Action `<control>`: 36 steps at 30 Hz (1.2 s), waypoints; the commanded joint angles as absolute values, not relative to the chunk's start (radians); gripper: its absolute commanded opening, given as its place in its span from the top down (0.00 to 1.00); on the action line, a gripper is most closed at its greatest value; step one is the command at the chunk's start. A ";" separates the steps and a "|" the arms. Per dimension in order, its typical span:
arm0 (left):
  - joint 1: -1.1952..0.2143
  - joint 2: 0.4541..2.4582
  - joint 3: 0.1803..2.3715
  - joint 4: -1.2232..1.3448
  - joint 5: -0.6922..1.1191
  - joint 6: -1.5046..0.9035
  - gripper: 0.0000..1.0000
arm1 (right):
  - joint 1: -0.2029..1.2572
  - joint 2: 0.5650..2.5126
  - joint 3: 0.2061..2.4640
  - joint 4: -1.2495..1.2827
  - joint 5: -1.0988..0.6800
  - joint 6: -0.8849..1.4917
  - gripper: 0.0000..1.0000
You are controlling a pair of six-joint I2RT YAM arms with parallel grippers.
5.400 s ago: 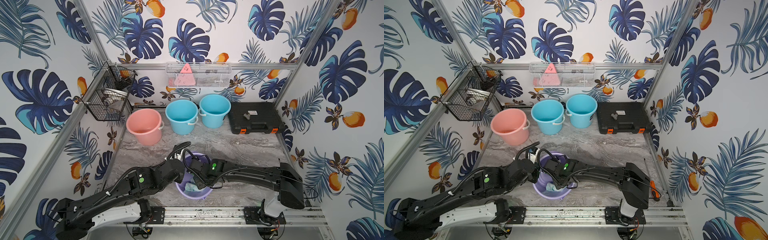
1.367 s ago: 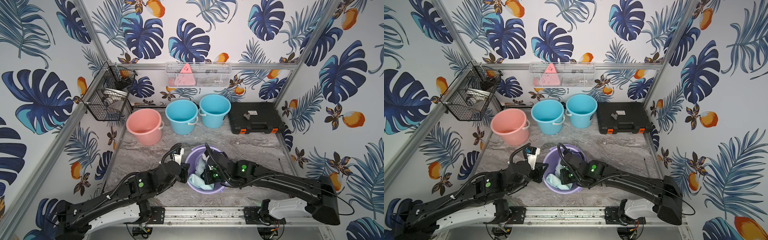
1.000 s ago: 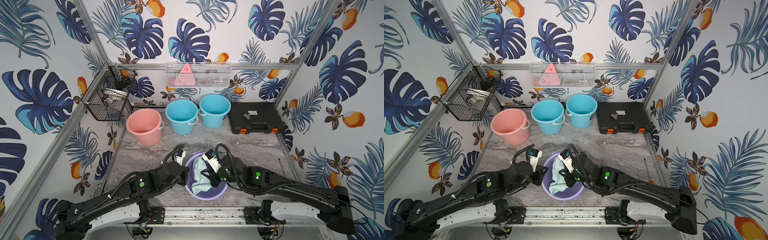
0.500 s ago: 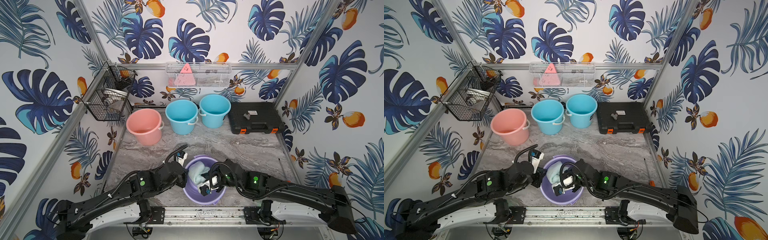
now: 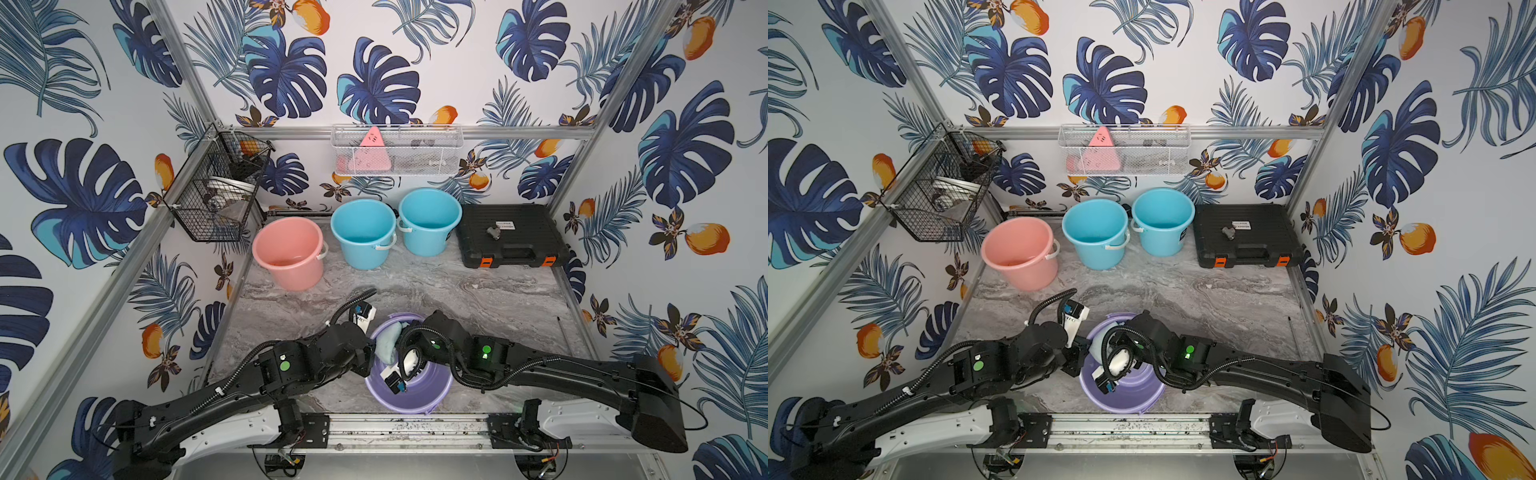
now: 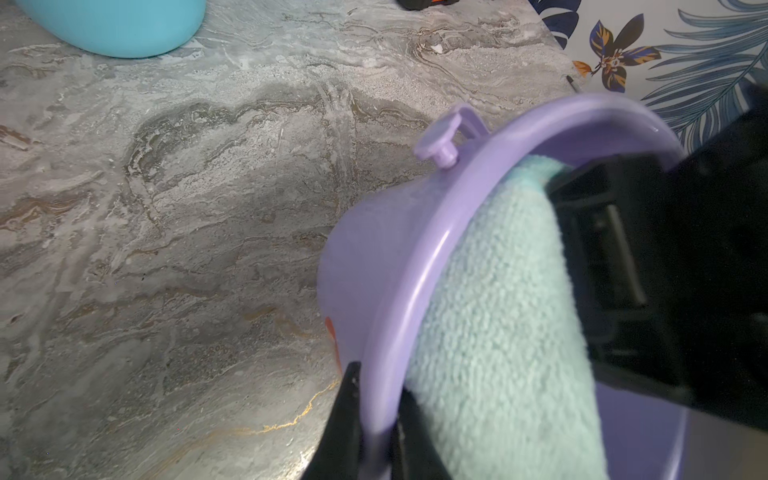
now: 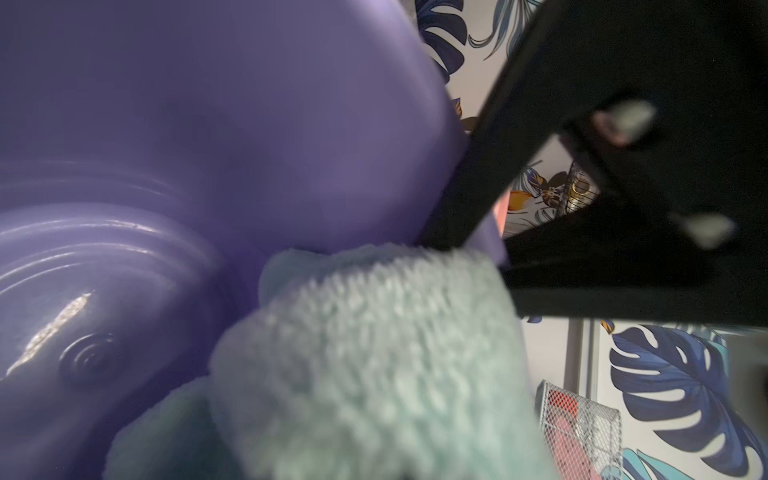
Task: Wipe the inside of the bucket with a cloth
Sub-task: Wipe the dirt from the inside of the bucket.
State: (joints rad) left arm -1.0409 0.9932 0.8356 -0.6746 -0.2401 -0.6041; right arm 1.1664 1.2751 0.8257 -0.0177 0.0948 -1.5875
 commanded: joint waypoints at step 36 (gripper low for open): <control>-1.042 1.033 0.841 -0.588 -0.205 -0.594 1.00 | 1.156 1.277 0.901 -0.243 -0.031 -1.576 1.00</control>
State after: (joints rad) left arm -1.0420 1.0260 0.8345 -0.6296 -0.2207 -0.5999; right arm 1.1446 1.2942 0.8719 -0.1745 -0.0612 -1.5066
